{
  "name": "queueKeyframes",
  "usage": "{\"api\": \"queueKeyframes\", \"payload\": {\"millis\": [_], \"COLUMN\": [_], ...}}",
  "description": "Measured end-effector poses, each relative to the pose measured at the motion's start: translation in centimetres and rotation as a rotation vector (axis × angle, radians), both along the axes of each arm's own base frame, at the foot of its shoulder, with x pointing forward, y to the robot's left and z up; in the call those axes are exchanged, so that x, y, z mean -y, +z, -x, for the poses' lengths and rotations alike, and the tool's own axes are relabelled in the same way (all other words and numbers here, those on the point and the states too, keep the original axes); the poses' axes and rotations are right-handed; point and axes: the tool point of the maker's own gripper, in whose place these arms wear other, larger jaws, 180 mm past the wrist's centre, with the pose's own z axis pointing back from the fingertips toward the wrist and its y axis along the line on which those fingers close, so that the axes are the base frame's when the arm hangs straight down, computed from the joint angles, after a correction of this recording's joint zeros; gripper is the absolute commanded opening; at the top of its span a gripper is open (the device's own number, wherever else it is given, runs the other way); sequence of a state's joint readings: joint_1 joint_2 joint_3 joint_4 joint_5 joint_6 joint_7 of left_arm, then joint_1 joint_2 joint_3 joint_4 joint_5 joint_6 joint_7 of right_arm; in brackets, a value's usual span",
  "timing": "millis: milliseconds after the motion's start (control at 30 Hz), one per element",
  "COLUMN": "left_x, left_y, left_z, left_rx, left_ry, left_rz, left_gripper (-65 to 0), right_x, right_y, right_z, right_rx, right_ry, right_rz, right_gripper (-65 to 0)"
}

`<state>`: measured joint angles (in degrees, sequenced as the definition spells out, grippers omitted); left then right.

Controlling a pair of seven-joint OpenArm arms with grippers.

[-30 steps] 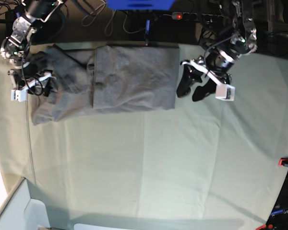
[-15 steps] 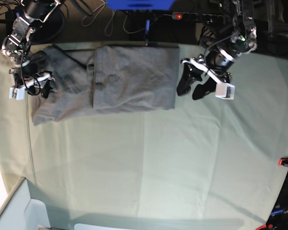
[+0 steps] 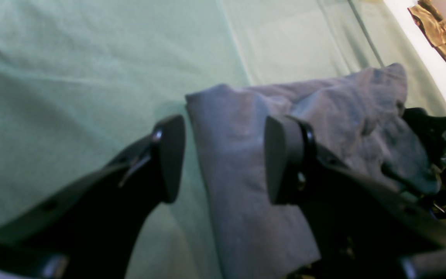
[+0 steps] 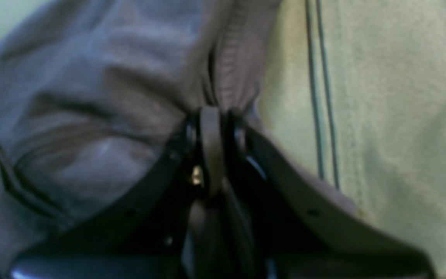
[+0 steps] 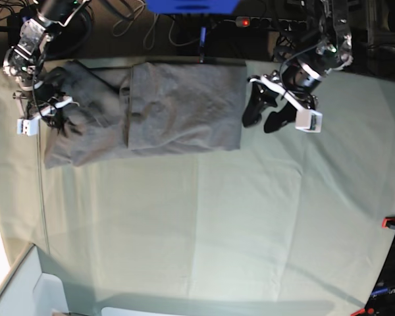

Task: Layout the t-shirt on the table in an organized manner, then fold the t-shirt properly
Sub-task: 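Grasp the strip end with the right gripper and fold it onto the stack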

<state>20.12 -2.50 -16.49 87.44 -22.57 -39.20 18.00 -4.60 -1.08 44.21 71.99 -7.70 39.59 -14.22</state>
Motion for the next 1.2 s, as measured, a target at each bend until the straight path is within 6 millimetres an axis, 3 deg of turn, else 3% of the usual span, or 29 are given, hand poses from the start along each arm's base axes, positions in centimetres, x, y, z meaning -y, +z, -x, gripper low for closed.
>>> {"api": "queueKeyframes", "payload": {"millis": [200,333,567,800,933,1000,1200], "left_x": [-0.2,-0.7,-0.7,-0.8,-1.6,-2.6,-7.2], "left_y": [0.1,0.0,0.0,0.0,0.0,0.2,0.6], "left_z": [-0.1,-0.1,-0.1,-0.1,-0.1,-0.4,-0.6], "left_rx": [0.004,0.004,0.004,0.003,0.004,0.011,0.019], "left_ry": [-0.004,-0.004,-0.005,-0.006,-0.003,0.023,0.130], "left_rz": [-0.007,-0.020,-0.019,-0.023,-0.042,-0.050,-0.100], "left_gripper": [-32.6,-32.6,-32.6,-32.6,-32.6,-32.6,-32.6], "right_x": [-0.7,-1.2,-1.6,-1.5,-6.5,-9.0,-16.1], "right_y": [2.3,5.2,6.7,9.9,9.4,10.2,10.3], "right_z": [1.1,-0.1,-0.4,-0.7,-0.7,-0.5,-0.2], "right_rx": [0.012,0.100,0.128,0.170,0.141,0.172,0.186], "right_ry": [-0.008,-0.007,-0.007,0.026,0.172,0.226,0.419], "right_rz": [0.061,0.092,0.117,0.199,0.142,0.110,0.038], "right_gripper": [-65.0,-65.0,-65.0,-65.0,-65.0,-65.0,-65.0]}}
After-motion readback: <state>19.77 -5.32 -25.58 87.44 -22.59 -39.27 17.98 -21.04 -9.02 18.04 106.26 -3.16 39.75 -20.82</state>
